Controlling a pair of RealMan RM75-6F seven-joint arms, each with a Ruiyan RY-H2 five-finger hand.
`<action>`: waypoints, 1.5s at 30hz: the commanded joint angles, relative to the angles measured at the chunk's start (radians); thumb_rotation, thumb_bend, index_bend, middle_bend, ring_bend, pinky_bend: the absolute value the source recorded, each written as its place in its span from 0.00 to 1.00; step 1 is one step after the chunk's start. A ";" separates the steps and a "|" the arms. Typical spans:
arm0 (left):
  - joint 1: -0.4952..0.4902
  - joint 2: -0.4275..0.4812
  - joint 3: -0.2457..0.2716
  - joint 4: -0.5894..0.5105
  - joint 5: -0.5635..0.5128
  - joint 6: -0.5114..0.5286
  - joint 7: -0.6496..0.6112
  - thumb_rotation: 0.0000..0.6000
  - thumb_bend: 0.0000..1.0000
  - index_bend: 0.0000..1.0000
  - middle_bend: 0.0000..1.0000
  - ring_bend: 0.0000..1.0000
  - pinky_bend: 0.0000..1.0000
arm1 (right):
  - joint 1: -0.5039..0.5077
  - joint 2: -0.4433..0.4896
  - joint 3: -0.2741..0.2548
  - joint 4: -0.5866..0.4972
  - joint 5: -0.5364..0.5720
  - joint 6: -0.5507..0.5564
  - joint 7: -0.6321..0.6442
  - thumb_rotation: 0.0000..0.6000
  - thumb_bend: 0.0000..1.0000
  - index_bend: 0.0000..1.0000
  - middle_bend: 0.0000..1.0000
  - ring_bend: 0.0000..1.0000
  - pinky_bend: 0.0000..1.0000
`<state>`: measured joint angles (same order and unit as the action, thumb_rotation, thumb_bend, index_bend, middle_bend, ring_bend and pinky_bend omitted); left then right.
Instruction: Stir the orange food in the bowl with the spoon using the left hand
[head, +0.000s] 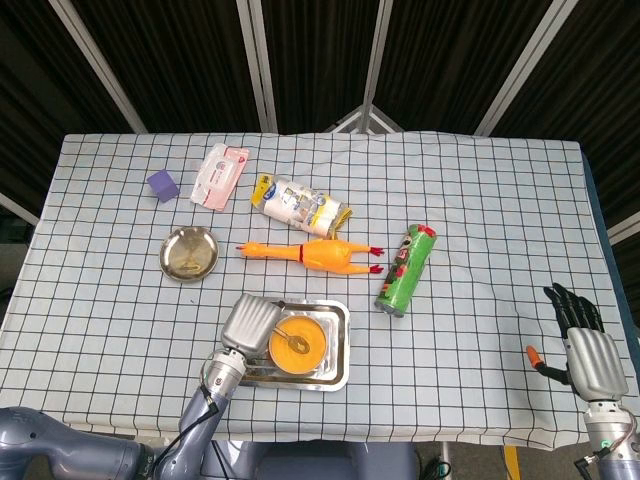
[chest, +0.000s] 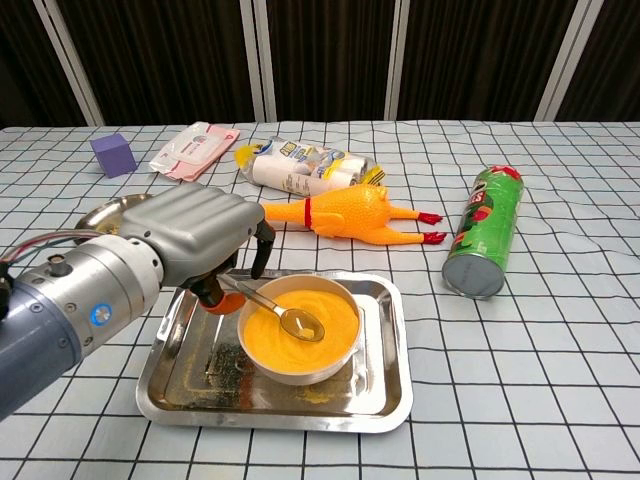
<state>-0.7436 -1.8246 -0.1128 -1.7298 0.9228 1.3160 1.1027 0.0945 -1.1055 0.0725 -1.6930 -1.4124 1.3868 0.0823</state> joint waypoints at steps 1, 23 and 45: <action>0.001 0.003 0.001 -0.008 -0.001 0.001 -0.002 1.00 0.44 0.49 0.98 0.92 0.91 | 0.000 0.001 0.000 0.000 0.000 0.000 0.000 1.00 0.37 0.00 0.00 0.00 0.00; -0.002 -0.001 0.009 0.011 -0.002 0.002 -0.002 1.00 0.50 0.50 0.98 0.92 0.91 | -0.001 -0.001 0.002 0.002 0.003 0.001 -0.005 1.00 0.37 0.00 0.00 0.00 0.00; 0.008 0.006 0.006 0.012 0.003 0.008 -0.023 1.00 0.52 0.51 0.98 0.92 0.91 | -0.001 -0.002 0.001 0.001 0.002 0.001 -0.005 1.00 0.37 0.00 0.00 0.00 0.00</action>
<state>-0.7357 -1.8195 -0.1068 -1.7169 0.9268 1.3245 1.0797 0.0932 -1.1078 0.0735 -1.6914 -1.4102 1.3874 0.0775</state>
